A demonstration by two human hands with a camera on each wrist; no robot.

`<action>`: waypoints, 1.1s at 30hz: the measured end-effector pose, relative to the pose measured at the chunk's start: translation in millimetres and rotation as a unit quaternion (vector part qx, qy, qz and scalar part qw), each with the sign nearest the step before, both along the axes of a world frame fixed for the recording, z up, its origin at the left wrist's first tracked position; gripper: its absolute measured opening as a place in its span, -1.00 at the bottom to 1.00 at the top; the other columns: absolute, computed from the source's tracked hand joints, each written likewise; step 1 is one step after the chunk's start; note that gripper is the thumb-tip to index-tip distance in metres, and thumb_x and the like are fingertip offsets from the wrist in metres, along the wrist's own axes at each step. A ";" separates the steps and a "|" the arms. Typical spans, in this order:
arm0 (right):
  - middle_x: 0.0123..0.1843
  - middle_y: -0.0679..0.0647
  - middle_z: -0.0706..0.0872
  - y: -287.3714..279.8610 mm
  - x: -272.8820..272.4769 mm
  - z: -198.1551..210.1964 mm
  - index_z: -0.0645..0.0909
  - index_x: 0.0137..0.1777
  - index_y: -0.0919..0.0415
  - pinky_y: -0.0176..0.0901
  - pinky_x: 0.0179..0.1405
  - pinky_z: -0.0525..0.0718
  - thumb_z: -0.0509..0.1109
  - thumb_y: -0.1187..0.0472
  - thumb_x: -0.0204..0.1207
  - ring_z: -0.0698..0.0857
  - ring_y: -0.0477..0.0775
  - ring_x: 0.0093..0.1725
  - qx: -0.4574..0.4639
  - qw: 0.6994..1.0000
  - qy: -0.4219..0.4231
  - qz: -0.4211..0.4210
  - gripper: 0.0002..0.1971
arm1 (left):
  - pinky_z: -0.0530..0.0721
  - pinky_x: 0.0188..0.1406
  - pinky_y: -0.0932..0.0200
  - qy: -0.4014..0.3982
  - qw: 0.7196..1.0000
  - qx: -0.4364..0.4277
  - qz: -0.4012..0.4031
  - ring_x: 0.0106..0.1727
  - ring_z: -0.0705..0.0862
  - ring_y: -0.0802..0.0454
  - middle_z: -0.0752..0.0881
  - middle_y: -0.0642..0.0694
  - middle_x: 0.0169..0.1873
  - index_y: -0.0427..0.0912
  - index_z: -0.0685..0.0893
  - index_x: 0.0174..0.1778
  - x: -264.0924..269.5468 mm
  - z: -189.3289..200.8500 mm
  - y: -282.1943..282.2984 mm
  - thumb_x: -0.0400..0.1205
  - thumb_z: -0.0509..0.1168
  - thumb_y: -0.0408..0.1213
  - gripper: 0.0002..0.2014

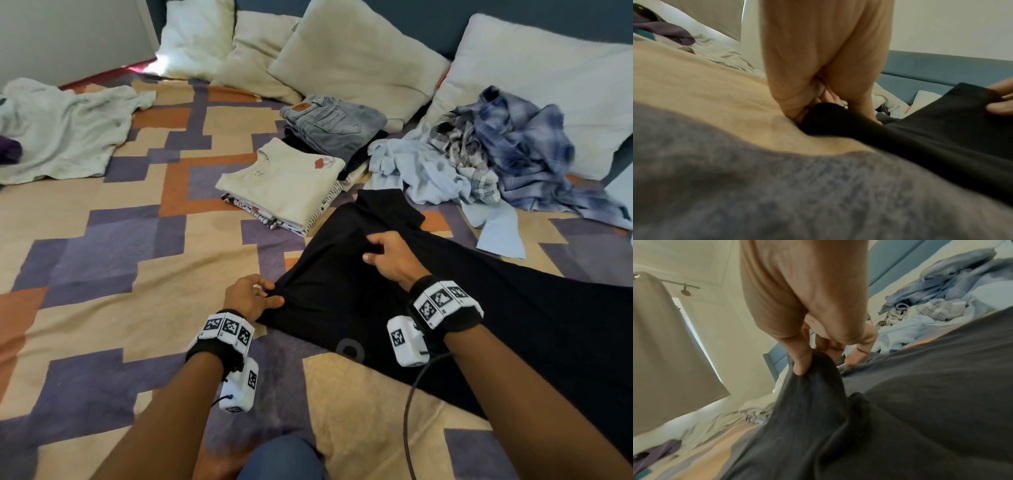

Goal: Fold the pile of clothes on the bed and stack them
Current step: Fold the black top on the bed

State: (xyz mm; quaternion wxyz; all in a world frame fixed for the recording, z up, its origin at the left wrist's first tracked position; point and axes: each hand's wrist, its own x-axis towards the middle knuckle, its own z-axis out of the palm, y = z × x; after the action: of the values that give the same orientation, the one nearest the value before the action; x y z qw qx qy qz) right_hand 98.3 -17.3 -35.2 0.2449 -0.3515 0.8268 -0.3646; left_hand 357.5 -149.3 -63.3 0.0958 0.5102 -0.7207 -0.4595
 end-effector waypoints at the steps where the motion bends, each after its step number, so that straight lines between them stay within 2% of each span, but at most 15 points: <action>1: 0.20 0.00 0.75 5.2 -5.9 -11.1 0.73 0.20 0.02 0.25 0.35 0.62 0.50 0.02 0.27 0.69 0.10 0.26 0.024 1.000 0.006 0.003 -0.56 | 0.50 -0.25 0.23 -0.007 1.000 -0.005 0.008 -0.17 0.66 -0.01 0.71 -0.08 -0.26 -0.10 0.68 -0.18 -1.4 0.7 0.6 0.35 0.65 -0.26 -0.73; 3: 0.15 -0.05 0.76 14.5 -0.9 -6.4 0.73 0.12 -0.07 0.35 0.37 0.55 0.49 -0.10 0.18 0.68 0.13 0.27 0.042 0.999 0.017 -0.014 -0.54 | 0.50 -0.24 0.21 -0.016 1.000 -0.014 0.018 -0.18 0.67 -0.02 0.73 -0.09 -0.26 -0.08 0.68 -0.22 -3.1 1.1 1.3 0.33 0.66 -0.21 -0.72; 5: 0.12 -0.11 0.78 15.2 -7.1 -12.5 0.73 0.09 -0.12 0.33 0.37 0.56 0.48 -0.22 0.13 0.69 0.09 0.25 0.018 0.999 -0.007 -0.048 -0.51 | 0.49 -0.25 0.19 -0.015 1.000 -0.010 0.017 -0.15 0.67 -0.04 0.74 -0.09 -0.25 -0.06 0.69 -0.22 -2.5 -0.6 0.6 0.34 0.65 -0.14 -0.73; 7: 0.14 -0.12 0.78 8.9 -20.6 -25.3 0.71 0.14 -0.10 0.30 0.37 0.57 0.43 -0.34 0.08 0.69 0.07 0.26 -0.026 0.996 -0.019 -0.079 -0.39 | 0.51 -0.19 0.17 -0.002 1.000 0.008 0.013 -0.09 0.68 -0.06 0.74 -0.08 -0.21 -0.03 0.69 -0.23 -0.2 -3.6 -2.5 0.34 0.64 -0.08 -0.73; 9: 0.16 -0.10 0.77 1.5 -13.3 -9.8 0.69 0.17 -0.06 0.37 0.39 0.52 0.38 -0.39 0.12 0.66 0.11 0.30 -0.050 0.994 -0.011 -0.097 -0.35 | 0.56 -0.09 0.14 0.005 1.000 0.024 0.005 -0.05 0.70 -0.08 0.74 -0.08 -0.16 -0.02 0.69 -0.22 1.8 -5.8 -5.9 0.33 0.64 -0.06 -0.72; 12: 0.28 0.05 0.73 -8.2 3.6 19.4 0.69 0.24 0.01 0.37 0.47 0.40 0.45 -0.12 0.50 0.57 0.21 0.40 -0.038 0.989 0.029 -0.140 -0.62 | 0.63 0.05 0.14 0.024 0.997 0.073 -0.022 -0.03 0.70 -0.05 0.74 -0.10 -0.09 -0.07 0.69 -0.13 4.4 -3.6 -8.8 0.34 0.65 -0.15 -0.69; 15: 0.37 0.10 0.67 -14.8 0.0 19.2 0.65 0.35 0.08 0.33 0.53 0.30 0.42 0.00 0.60 0.51 0.23 0.46 -0.028 0.985 0.052 -0.161 -0.64 | 0.65 -0.15 0.35 0.055 0.988 0.124 -0.079 -0.07 0.72 -0.03 0.75 -0.11 -0.16 -0.15 0.68 0.00 9.3 5.8 -7.2 0.41 0.59 -0.37 -0.69; 17: 0.41 0.11 0.64 -17.1 -1.3 14.0 0.63 0.38 0.08 0.31 0.55 0.24 0.41 0.01 0.61 0.47 0.23 0.50 -0.011 0.985 0.051 -0.163 -0.63 | 0.66 -0.11 0.31 0.063 0.986 0.128 -0.081 -0.05 0.74 -0.07 0.77 -0.14 -0.16 -0.17 0.71 0.00 10.4 3.4 -7.7 0.42 0.58 -0.43 -0.71; 19: 0.42 0.10 0.63 -18.2 -0.6 9.5 0.63 0.38 0.08 0.32 0.56 0.20 0.43 0.03 0.61 0.45 0.23 0.51 -0.004 0.986 0.028 -0.162 -0.63 | 0.64 0.00 0.20 0.070 0.991 0.107 -0.031 -0.08 0.71 -0.06 0.77 -0.16 -0.19 -0.20 0.75 -0.10 7.5 -2.0 -8.4 0.45 0.56 -0.38 -0.84; 22: 0.27 0.02 0.72 -15.2 -1.1 6.2 0.71 0.21 0.01 0.35 0.51 0.38 0.51 0.13 0.52 0.58 0.16 0.39 -0.051 0.991 -0.001 -0.125 -0.74 | 0.61 0.14 0.07 0.056 0.995 0.082 -0.011 -0.07 0.69 -0.03 0.79 -0.13 -0.17 -0.15 0.79 -0.23 1.5 -11.7 -11.9 0.51 0.52 -0.25 -0.93; 25: 0.10 0.02 0.76 5.0 5.1 10.7 0.75 0.02 0.02 0.18 0.36 0.61 0.53 0.33 0.48 0.69 0.08 0.20 -0.131 0.989 -0.020 -0.063 -0.79 | 0.61 0.19 0.02 0.049 0.996 0.075 -0.008 -0.05 0.71 -0.05 0.79 -0.12 -0.17 -0.08 0.79 -0.29 -0.1 -18.7 -17.3 0.51 0.53 -0.21 -0.91; 27: 0.07 0.03 0.71 34.2 17.2 16.9 0.70 -0.11 -0.13 0.01 0.40 0.56 0.55 0.46 0.41 0.63 0.10 0.23 -0.177 0.983 0.023 -0.052 -0.62 | 0.64 0.17 0.00 0.043 0.997 0.059 0.007 -0.03 0.72 -0.08 0.80 -0.12 -0.15 -0.04 0.79 -0.31 -1.2 -25.4 -20.9 0.49 0.54 -0.16 -0.90; 29: -0.05 -0.12 0.71 68.1 35.1 17.7 0.67 -0.23 -0.21 -0.22 0.38 0.38 0.50 0.59 0.34 0.58 0.00 0.20 -0.178 0.980 0.076 -0.049 -0.47 | 0.63 0.12 0.02 0.044 0.998 0.043 0.017 -0.05 0.71 -0.08 0.78 -0.09 -0.19 0.01 0.78 -0.35 -3.0 -30.7 -21.8 0.49 0.55 -0.15 -0.87; 31: -0.11 -0.21 0.71 99.6 53.3 6.4 0.65 -0.33 -0.21 -0.06 0.38 0.29 0.40 0.60 0.30 0.55 -0.01 0.17 -0.125 0.983 0.109 -0.074 -0.47 | 0.59 0.09 0.07 0.052 0.998 0.035 0.008 -0.08 0.67 -0.02 0.75 -0.04 -0.23 0.04 0.76 -0.35 -4.0 -31.5 -20.4 0.52 0.52 -0.21 -0.85; 33: -0.11 -0.20 0.75 122.1 69.0 -18.6 0.68 -0.31 -0.17 0.24 0.41 0.39 0.34 0.53 0.26 0.62 0.08 0.14 -0.092 0.986 0.091 -0.107 -0.54 | 0.56 0.07 0.18 0.070 0.996 0.042 -0.042 -0.09 0.64 0.04 0.74 -0.03 -0.21 0.04 0.76 -0.23 -0.6 -26.2 -19.7 0.58 0.45 -0.34 -0.84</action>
State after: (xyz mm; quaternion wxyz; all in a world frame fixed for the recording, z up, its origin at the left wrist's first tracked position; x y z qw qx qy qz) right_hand 167.3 104.9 -53.8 0.0947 -0.3141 0.8413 -0.4297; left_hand 356.9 -169.0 -89.5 0.1052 0.4494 -0.7128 -0.5281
